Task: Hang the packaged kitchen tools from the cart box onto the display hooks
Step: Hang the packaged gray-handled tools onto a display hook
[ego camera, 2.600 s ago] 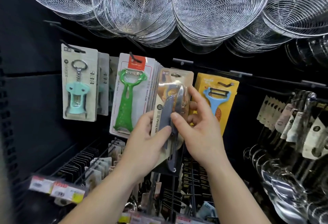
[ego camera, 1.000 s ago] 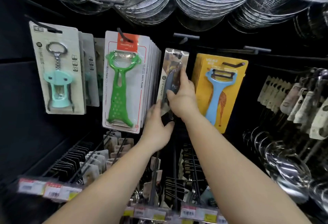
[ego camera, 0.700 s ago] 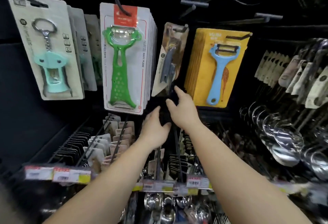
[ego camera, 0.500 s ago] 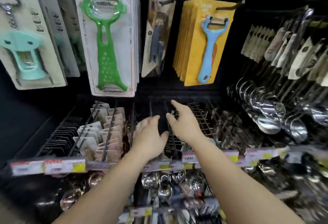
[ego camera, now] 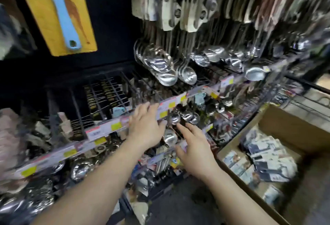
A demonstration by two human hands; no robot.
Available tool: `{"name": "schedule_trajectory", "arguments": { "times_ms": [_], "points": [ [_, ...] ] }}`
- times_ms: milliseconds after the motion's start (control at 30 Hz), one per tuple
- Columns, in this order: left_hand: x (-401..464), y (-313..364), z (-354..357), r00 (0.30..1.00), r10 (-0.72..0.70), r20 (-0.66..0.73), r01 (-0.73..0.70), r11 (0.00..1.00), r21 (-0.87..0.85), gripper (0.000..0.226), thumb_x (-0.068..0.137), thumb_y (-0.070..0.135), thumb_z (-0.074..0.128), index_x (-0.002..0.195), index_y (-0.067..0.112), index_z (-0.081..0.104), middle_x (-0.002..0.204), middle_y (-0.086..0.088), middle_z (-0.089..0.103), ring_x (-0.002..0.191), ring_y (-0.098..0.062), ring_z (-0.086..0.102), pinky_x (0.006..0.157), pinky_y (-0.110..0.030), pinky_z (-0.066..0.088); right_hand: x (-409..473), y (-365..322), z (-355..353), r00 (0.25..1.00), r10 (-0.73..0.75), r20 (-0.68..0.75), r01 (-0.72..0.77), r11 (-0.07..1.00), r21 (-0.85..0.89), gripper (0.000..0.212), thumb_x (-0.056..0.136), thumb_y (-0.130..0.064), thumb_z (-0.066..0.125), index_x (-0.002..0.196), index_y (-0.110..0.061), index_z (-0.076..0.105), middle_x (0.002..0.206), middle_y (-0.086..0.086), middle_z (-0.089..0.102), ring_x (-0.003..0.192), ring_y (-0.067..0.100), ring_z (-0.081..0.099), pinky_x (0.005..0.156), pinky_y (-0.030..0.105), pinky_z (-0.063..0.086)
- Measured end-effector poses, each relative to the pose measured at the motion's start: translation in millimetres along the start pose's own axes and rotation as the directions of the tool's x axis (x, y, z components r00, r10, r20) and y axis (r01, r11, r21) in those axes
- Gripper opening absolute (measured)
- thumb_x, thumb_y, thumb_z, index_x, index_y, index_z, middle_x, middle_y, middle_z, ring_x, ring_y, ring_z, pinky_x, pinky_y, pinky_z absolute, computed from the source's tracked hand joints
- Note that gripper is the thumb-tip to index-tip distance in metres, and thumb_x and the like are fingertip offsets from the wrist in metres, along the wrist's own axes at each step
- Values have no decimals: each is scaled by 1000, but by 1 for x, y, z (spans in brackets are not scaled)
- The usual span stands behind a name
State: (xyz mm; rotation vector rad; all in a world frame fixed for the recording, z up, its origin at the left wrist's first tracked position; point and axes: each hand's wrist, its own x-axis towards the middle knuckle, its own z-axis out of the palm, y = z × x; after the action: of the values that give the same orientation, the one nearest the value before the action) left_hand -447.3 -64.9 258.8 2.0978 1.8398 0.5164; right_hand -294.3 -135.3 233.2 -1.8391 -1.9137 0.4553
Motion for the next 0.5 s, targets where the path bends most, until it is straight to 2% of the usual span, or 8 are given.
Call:
{"name": "schedule_trajectory", "arguments": {
  "times_ms": [67, 167, 267, 367, 500],
  "points": [
    [8, 43, 28, 997, 63, 34, -63, 998, -2, 66, 97, 46, 52, 155, 22, 29, 164, -7, 24, 151, -28, 18, 123, -40, 15, -16, 47, -25, 997, 76, -28, -77, 997, -30, 64, 95, -33, 61, 153, -26, 35, 158, 7, 32, 149, 22, 23, 120, 31, 18],
    [8, 106, 74, 980, 151, 127, -148, 988, -32, 66, 98, 48, 51, 155, 23, 28, 164, -7, 21, 153, -26, 13, 125, -42, 11, -34, 114, -60, 978, 187, -98, -193, 979, -60, 64, 91, -31, 66, 149, -22, 42, 153, 11, 39, 145, 27, 31, 117, 31, 22],
    [-2, 156, 119, 944, 241, 225, -234, 971, -56, 67, 98, 47, 53, 156, 24, 27, 165, -6, 19, 153, -26, 13, 125, -41, 11, -47, 176, -90, 949, 301, -97, -309, 947, -88, 66, 93, -33, 63, 152, -25, 36, 156, 10, 34, 145, 26, 29, 117, 33, 23],
    [-14, 191, 157, 897, 295, 329, -286, 955, -77, 68, 99, 49, 52, 157, 25, 25, 167, -2, 14, 154, -26, 10, 125, -41, 11, -59, 229, -113, 907, 409, -102, -417, 905, -83, 65, 95, -36, 60, 153, -26, 33, 159, 10, 28, 145, 27, 30, 118, 37, 26],
    [-24, 217, 198, 838, 376, 396, -375, 923, -85, 68, 98, 50, 51, 156, 26, 25, 164, -1, 20, 152, -23, 12, 124, -36, 11, -62, 288, -129, 833, 528, -166, -539, 842, -31, 63, 92, -34, 65, 149, -23, 41, 154, 13, 36, 142, 29, 34, 115, 35, 30]
  ]
}}
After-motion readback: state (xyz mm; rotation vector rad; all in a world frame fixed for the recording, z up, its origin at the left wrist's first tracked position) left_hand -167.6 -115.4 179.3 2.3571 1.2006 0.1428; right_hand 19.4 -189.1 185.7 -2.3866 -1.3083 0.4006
